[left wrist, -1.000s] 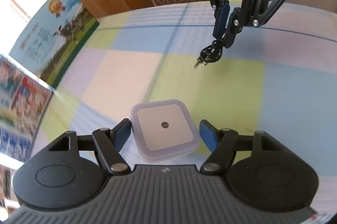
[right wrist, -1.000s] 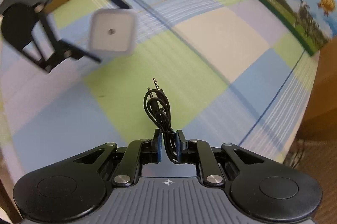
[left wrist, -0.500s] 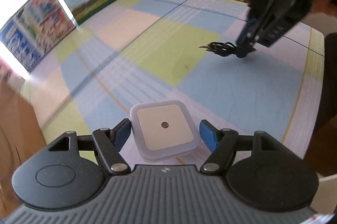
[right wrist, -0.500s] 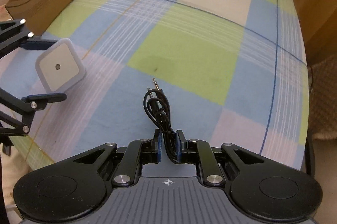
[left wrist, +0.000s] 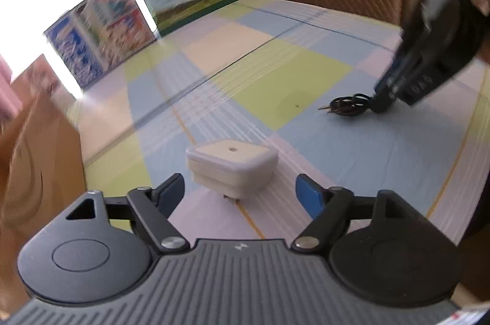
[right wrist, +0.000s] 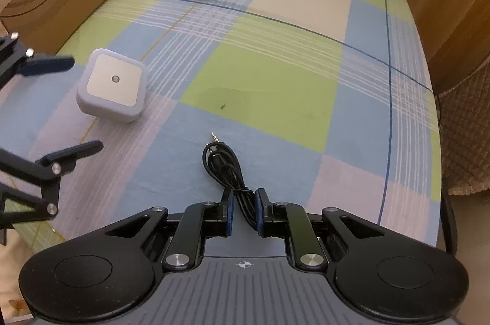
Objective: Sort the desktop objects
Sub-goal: 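Carry the night-light and cable over the cardboard box with both tools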
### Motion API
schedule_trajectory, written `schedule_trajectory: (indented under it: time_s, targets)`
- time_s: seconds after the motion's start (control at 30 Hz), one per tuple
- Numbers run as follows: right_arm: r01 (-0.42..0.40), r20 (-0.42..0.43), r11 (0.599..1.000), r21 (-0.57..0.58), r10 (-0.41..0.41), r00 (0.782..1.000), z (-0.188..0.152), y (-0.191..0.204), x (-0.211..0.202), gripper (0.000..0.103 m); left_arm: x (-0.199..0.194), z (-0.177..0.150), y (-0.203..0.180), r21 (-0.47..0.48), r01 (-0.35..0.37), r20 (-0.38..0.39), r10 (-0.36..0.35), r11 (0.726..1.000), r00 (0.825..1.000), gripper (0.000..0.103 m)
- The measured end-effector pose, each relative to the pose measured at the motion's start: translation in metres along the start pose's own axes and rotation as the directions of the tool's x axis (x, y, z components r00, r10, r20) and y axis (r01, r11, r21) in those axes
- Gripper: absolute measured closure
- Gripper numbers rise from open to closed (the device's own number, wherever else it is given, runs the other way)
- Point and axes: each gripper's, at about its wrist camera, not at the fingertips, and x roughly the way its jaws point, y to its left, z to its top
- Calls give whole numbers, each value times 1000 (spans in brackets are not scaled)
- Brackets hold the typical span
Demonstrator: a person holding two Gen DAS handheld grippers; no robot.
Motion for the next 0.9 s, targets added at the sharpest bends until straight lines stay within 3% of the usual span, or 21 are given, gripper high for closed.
schedule_trajectory:
  time_s: [0.13,0.33,0.43,0.63,0.77,0.8,0.87,0.9]
  targets:
    - [-1,18,999,-50,2,1000,-3,0,1,91,4,5,10,37,27,18,-28,999,999,22]
    - [-25,45,995,-92,29,999,-6,-1,2,68,15,14,35,83,120,-5,-120,989,993,19]
    - [-52,63,992,-114,59,996,-9,-4,5,66,25,17,39,98,176,-30,-174,980,984,19]
    - [-108,83,983,-151,122,989,-14,-10,10,66,41,21,48,45,256,-66,-253,966,965,22]
    - [-126,102,978,-165,144,984,-19,-12,9,67,45,20,50,22,270,-73,-268,963,961,35]
    - [-131,105,978,-162,149,983,-20,-12,9,70,44,19,50,17,272,-70,-270,962,960,36]
    - [-141,110,978,-156,159,981,-22,-11,7,88,42,20,50,16,273,-67,-272,962,960,37]
    - [-138,111,978,-156,156,982,-22,-9,6,90,41,20,50,15,277,-66,-276,961,959,38]
